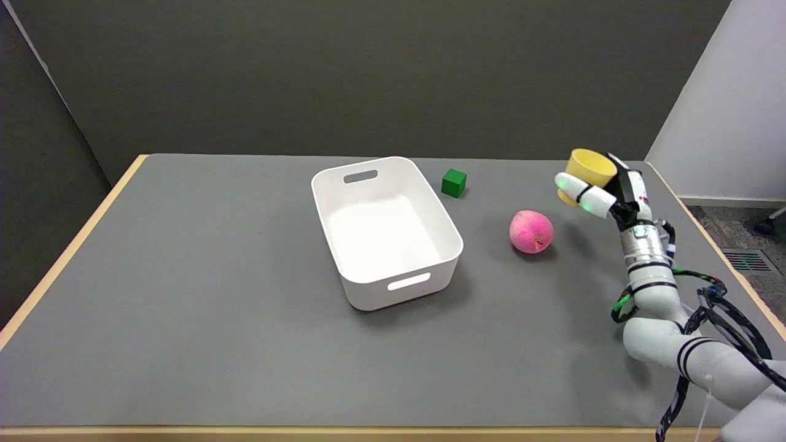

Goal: Place the yellow cup in the box.

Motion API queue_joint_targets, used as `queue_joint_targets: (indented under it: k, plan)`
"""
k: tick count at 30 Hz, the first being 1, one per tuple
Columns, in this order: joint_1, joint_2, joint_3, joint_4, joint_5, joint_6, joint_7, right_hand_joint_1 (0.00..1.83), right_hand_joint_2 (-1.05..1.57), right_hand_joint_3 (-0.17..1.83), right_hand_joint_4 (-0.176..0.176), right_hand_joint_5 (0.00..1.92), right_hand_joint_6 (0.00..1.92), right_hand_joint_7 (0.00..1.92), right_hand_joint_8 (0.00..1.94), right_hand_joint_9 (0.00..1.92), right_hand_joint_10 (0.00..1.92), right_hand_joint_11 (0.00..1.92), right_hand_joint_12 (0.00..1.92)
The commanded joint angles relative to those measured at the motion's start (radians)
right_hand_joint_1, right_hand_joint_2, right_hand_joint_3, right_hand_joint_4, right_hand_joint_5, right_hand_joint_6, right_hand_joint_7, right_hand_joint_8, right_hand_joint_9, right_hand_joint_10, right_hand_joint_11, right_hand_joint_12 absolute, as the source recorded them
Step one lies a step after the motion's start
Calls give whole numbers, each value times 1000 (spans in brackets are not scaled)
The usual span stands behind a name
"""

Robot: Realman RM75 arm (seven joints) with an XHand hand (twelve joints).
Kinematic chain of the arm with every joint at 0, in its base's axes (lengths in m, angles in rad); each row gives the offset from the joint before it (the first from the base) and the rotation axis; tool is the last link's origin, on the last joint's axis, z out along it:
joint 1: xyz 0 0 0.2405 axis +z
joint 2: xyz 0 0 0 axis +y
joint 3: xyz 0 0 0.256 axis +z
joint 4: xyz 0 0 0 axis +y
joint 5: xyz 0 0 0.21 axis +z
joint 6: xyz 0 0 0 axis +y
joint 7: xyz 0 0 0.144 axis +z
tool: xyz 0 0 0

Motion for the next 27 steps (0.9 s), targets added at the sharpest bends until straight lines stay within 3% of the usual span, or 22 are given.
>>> queue_joint_targets:
  k: [1,10,17,27]
  plan:
    - [-106,92,12,508,-154,103,-303,1214,1081,325,-176,610,1435,910,1346,881,1372,787,1921]
    - [-123,86,-18,733,-293,-26,-396,1215,1070,341,-176,615,1436,917,1335,890,1384,814,1921]
    - [-127,55,-72,880,-306,-153,-527,1215,1071,338,-176,615,1436,916,1336,888,1385,814,1921]
    - [-64,-59,-199,912,-305,-300,-587,1215,1071,339,-176,614,1436,916,1337,887,1385,815,1921]
